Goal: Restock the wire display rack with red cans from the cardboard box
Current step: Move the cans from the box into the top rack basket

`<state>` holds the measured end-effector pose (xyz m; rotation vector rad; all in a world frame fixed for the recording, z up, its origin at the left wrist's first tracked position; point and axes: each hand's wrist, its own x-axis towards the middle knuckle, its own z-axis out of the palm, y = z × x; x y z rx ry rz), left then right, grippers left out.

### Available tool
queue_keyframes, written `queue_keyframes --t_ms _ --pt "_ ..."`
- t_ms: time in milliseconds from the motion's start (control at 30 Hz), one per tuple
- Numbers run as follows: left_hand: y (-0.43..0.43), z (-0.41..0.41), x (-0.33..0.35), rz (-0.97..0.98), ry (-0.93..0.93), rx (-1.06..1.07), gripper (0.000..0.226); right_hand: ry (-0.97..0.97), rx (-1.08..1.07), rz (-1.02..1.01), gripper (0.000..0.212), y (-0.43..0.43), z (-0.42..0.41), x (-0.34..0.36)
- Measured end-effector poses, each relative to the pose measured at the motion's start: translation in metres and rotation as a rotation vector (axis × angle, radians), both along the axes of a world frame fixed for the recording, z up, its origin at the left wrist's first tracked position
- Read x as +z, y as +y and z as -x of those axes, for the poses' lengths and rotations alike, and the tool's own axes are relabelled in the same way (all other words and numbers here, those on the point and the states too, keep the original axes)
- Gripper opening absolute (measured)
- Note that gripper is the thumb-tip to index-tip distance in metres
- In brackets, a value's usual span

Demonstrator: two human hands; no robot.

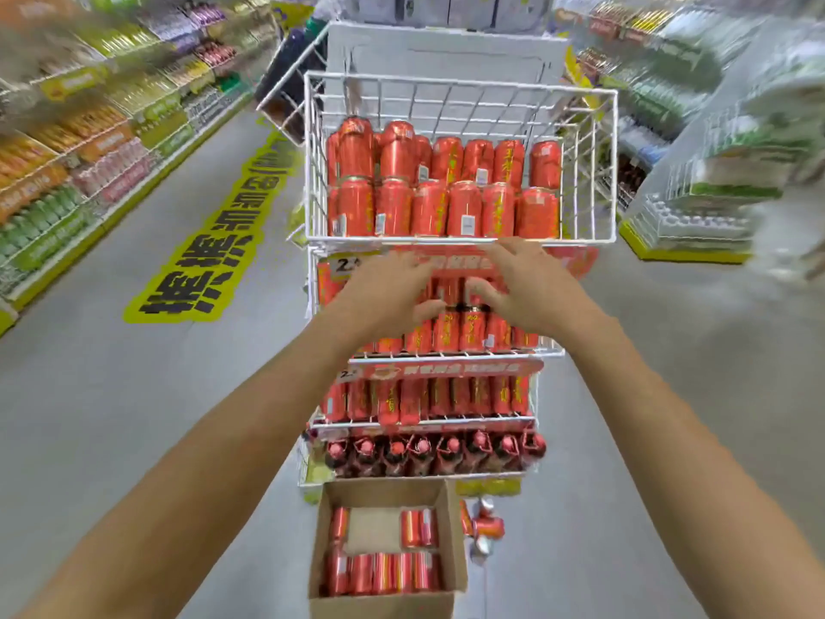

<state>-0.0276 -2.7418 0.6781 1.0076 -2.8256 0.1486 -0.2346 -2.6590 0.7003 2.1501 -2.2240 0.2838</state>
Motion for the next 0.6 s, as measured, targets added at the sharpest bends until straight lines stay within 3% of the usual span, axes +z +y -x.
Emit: queue_keyframes --t_ms 300,600 --pt "0.003 -0.078 -0.154 -0.26 -0.02 0.132 0.05 -0.137 0.19 -0.156 0.06 -0.017 -0.074 -0.175" --pt "0.052 -0.107 -0.465 -0.673 -0.118 0.319 0.045 -0.255 0.061 -0.57 0.062 0.028 -0.094 -0.492"
